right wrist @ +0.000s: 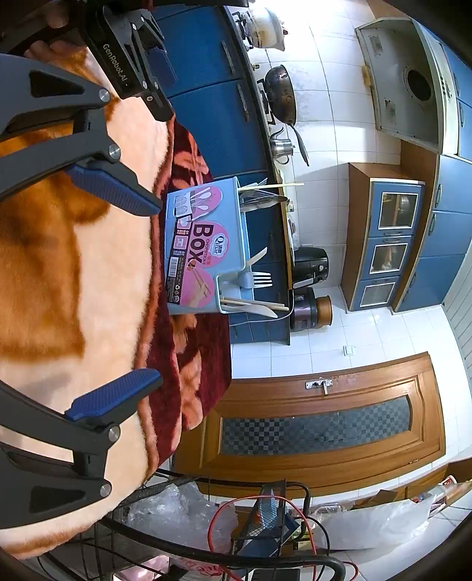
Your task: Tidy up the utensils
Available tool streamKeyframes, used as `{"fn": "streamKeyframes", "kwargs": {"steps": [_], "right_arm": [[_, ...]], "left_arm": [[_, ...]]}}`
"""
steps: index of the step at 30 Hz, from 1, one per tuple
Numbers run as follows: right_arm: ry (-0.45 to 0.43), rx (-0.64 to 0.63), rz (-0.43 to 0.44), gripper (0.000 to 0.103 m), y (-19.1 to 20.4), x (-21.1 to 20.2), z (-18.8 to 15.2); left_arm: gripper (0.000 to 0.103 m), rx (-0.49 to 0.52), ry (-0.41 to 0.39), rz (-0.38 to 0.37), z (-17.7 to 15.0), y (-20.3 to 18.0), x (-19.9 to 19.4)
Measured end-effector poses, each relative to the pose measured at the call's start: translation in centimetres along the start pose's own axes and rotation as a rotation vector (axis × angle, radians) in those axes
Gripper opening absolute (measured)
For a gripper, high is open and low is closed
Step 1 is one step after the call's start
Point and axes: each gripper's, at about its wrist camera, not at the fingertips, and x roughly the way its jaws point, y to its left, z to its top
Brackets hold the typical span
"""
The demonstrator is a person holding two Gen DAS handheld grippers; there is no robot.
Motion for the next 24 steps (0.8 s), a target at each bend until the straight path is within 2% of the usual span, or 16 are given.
{"fn": "streamKeyframes", "kwargs": {"steps": [24], "right_arm": [[0.006, 0.002, -0.003, 0.088, 0.10, 0.11, -0.22]], "left_arm": [[0.068, 0.018, -0.007, 0.008, -0.08, -0.25, 0.00]]}}
